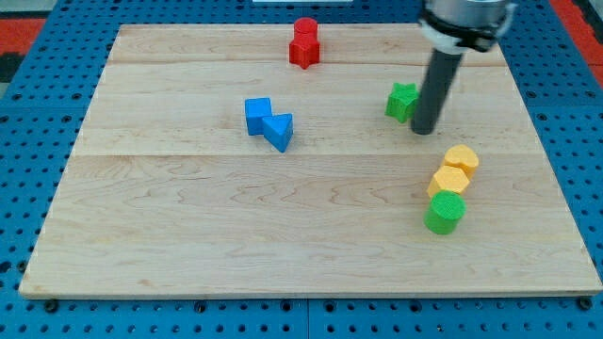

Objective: Slightly push the green star towards the top

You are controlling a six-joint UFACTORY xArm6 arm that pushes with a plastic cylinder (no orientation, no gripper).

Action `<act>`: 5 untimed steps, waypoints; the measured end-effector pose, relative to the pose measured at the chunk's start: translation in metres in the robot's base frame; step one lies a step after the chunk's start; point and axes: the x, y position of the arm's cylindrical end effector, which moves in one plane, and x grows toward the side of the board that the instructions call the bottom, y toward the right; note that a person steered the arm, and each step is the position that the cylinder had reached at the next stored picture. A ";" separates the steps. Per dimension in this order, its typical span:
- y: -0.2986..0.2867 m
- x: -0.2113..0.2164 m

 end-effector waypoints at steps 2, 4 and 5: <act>0.000 -0.100; -0.084 -0.080; -0.051 -0.099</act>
